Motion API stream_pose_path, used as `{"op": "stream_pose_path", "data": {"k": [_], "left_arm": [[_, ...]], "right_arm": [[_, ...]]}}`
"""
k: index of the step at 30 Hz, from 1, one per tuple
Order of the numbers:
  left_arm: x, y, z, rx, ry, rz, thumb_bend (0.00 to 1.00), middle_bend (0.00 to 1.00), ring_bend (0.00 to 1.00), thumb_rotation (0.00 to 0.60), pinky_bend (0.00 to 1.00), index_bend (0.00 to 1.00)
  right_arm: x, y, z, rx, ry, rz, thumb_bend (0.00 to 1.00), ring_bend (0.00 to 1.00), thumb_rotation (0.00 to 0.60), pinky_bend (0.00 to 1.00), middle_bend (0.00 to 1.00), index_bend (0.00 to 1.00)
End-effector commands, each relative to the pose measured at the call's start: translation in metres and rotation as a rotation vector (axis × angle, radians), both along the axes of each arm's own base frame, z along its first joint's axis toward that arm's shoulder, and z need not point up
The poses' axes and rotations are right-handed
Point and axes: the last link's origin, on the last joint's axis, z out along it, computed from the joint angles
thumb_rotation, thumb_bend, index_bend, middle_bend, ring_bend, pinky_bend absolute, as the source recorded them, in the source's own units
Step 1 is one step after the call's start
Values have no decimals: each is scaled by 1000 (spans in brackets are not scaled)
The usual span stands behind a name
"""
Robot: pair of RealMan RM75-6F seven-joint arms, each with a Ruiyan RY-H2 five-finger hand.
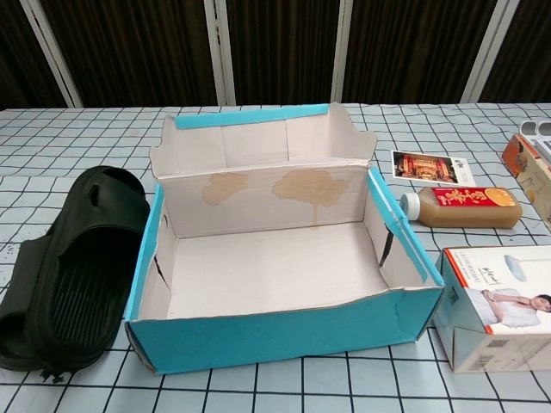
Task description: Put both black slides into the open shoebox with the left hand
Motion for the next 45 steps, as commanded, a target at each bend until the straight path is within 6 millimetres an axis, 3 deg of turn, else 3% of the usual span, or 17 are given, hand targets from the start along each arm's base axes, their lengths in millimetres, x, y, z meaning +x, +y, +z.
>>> {"op": "stream_pose_path", "data": {"k": [1, 7, 12, 36, 45], "left_arm": [[9, 3, -27, -53, 21, -16, 184, 156, 0, 600, 18, 39], [13, 7, -62, -118, 20, -2, 182, 189, 0, 600, 18, 59], [14, 7, -74, -127, 38, -7, 171, 195, 0, 600, 17, 67], [16, 14, -103, -82, 94, -77, 212, 274, 0, 600, 17, 147], [17, 12, -104, -60, 47, -110, 211, 276, 0, 600, 17, 161]], "right_arm": [[0, 1, 1, -2, -3, 1, 234, 181, 600, 193, 165, 172], [0, 1, 2, -1, -12, 6, 234, 184, 600, 193, 165, 172], [-1, 1, 1, 5, -14, 5, 233, 185, 600, 192, 165, 172], [-2, 1, 3, -2, -18, 0, 233, 184, 600, 192, 165, 172], [-2, 2, 4, -3, -20, 3, 234, 185, 600, 193, 165, 172]]}}
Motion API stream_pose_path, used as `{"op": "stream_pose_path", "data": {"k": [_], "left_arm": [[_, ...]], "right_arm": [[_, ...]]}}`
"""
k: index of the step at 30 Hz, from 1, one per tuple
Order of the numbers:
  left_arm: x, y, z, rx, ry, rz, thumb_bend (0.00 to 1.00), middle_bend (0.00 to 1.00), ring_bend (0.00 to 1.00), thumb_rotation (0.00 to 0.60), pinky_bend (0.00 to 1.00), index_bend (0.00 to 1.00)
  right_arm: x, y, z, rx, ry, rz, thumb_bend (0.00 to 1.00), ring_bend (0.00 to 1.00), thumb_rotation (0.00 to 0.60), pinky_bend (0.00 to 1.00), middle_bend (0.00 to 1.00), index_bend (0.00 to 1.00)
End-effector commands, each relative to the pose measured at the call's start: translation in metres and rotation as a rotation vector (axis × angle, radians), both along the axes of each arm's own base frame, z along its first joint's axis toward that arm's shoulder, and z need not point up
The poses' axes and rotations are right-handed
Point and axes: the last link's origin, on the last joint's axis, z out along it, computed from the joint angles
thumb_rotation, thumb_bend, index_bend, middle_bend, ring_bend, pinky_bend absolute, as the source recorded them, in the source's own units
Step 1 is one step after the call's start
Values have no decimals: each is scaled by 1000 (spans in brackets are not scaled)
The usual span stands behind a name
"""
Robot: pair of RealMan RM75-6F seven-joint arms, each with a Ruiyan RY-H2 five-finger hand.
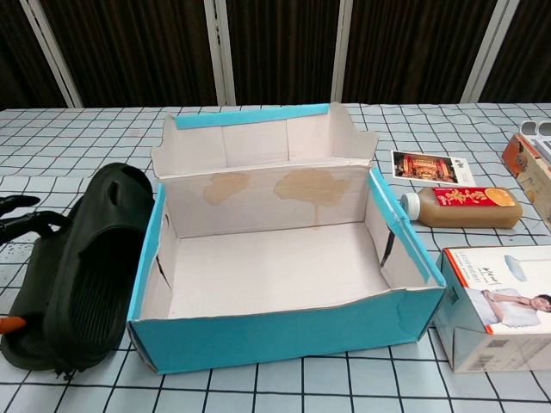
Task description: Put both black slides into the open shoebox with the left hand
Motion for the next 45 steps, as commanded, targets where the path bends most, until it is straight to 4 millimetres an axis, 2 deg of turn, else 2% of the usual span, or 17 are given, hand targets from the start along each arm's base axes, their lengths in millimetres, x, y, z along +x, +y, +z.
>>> {"op": "stream_pose_path", "data": {"k": [1, 7, 14, 17, 41, 45], "left_arm": [[1, -3, 2, 1, -24, -9, 211, 275, 0, 600, 17, 162], [1, -6, 9, 23, -15, -15, 211, 267, 0, 597, 17, 165], [-1, -6, 11, 22, 16, 2, 191, 207, 0, 475, 17, 129], [-1, -6, 10, 19, 26, 6, 159, 180, 0, 457, 17, 122], [-3, -4, 0, 28, 86, -5, 166, 233, 0, 465, 17, 121], [-3, -4, 0, 35, 90, -7, 221, 271, 0, 471, 17, 137]], "right_arm": [[0, 0, 0, 0, 0, 3, 233, 185, 600, 192, 165, 172], [1, 0, -1, 5, 2, 3, 234, 187, 600, 193, 165, 172], [1, -1, -2, 10, 3, 5, 234, 198, 600, 201, 165, 172], [1, -1, -2, 13, 2, 1, 234, 201, 600, 202, 165, 172], [0, -2, -3, 34, -20, -3, 233, 204, 600, 202, 165, 172], [0, -2, -3, 31, -21, -2, 234, 204, 600, 202, 165, 172]]}}
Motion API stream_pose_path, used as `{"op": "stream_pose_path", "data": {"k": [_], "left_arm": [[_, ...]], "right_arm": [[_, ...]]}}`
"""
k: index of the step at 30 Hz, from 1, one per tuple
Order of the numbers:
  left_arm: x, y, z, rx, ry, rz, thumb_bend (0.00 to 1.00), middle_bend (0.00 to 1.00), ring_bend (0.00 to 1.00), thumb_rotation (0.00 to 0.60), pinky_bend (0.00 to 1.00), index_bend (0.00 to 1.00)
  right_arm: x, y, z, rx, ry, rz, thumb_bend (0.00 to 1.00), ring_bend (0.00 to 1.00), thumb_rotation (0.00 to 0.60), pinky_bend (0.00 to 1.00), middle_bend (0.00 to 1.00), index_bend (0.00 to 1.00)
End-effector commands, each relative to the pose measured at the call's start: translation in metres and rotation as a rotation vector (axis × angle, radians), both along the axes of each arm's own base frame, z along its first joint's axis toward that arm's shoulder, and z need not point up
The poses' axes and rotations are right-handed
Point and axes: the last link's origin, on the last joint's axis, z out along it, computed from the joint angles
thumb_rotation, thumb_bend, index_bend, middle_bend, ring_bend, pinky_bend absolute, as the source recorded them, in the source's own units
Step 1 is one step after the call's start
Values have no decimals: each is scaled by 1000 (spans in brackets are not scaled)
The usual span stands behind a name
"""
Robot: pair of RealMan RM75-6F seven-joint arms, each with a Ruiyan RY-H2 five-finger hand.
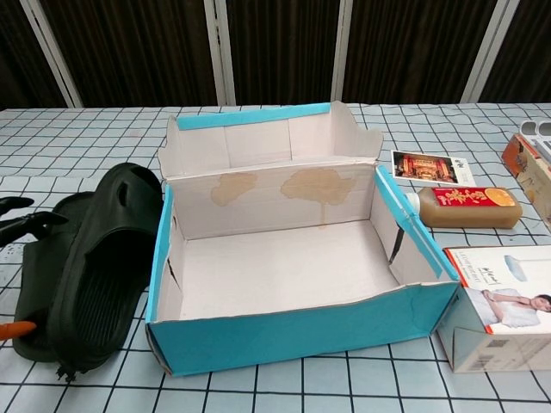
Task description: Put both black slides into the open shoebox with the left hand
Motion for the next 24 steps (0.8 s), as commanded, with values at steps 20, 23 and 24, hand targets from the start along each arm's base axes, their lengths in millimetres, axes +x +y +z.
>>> {"op": "stream_pose_path", "data": {"k": [20, 23, 24], "left_arm": [[-6, -5, 25, 97, 51, 8, 460, 342, 0, 600, 17, 230], [-8, -12, 42, 137, 82, 11, 460, 346, 0, 600, 17, 231], [-10, -15, 49, 160, 100, 10, 460, 347, 0, 600, 17, 232]], "right_arm": [[0, 1, 1, -4, -7, 3, 233, 216, 600, 218, 165, 172], [0, 2, 1, -2, -8, 1, 233, 217, 600, 218, 165, 172], [0, 1, 1, -2, -9, 2, 233, 218, 600, 217, 165, 172]]}}
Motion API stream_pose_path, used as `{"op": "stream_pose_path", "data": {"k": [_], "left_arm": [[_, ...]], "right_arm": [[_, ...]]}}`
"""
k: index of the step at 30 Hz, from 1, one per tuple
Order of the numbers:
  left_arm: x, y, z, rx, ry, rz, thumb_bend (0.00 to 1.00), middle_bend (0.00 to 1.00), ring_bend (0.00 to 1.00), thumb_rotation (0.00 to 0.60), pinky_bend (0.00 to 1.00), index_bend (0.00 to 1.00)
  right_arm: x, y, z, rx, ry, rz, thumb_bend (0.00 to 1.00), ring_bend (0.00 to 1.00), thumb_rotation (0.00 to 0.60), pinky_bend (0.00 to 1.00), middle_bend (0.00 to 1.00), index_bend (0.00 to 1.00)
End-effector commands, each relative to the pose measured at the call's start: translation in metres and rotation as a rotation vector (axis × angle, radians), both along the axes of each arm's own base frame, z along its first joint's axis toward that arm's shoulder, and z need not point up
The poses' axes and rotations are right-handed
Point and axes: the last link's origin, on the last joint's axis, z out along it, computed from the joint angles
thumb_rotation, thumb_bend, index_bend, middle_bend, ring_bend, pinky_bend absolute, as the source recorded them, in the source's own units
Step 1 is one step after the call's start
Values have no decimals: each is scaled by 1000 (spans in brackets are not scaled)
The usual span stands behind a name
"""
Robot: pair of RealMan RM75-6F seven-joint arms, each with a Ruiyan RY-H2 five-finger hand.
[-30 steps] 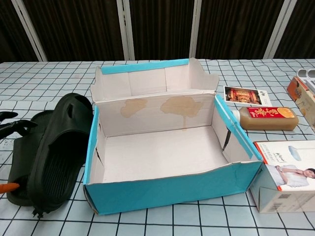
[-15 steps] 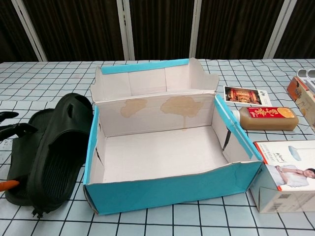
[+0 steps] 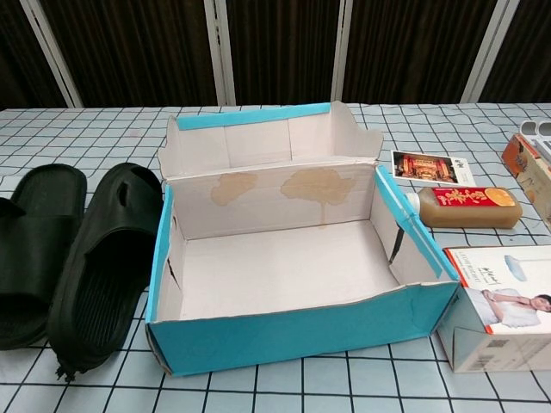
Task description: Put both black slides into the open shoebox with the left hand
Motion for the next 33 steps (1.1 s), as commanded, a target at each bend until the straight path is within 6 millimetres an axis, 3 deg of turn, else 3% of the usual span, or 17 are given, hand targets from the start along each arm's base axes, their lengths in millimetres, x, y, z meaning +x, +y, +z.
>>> {"op": "stream_pose_path", "data": {"k": [1, 8, 12, 15, 19, 25, 33], "left_arm": [[-4, -11, 22, 59, 50, 0, 460, 348, 0, 600, 17, 232], [8, -19, 79, 183, 200, -139, 460, 362, 0, 600, 17, 248], [40, -8, 112, 241, 339, -364, 460, 397, 22, 600, 17, 272], [65, 4, 123, 228, 445, -536, 463, 408, 29, 600, 18, 276], [98, 18, 123, 211, 650, -740, 472, 413, 29, 600, 23, 280], [148, 23, 111, 191, 846, -1028, 481, 415, 29, 600, 34, 287], [190, 31, 93, 117, 1074, -1207, 482, 419, 29, 600, 39, 293]], "right_arm": [[0, 0, 0, 1, -3, 2, 233, 219, 600, 218, 165, 172], [1, 0, 0, 2, -9, 4, 234, 219, 600, 217, 165, 172], [2, 0, 0, 4, -12, 8, 233, 219, 600, 218, 165, 172], [2, 0, -2, 10, -13, 8, 233, 219, 600, 218, 165, 172], [3, -1, -3, 18, -18, 9, 233, 219, 600, 218, 165, 172], [2, -2, -3, 20, -23, 4, 234, 219, 600, 218, 165, 172], [1, 0, -1, 19, -32, 5, 234, 219, 600, 218, 165, 172]]}}
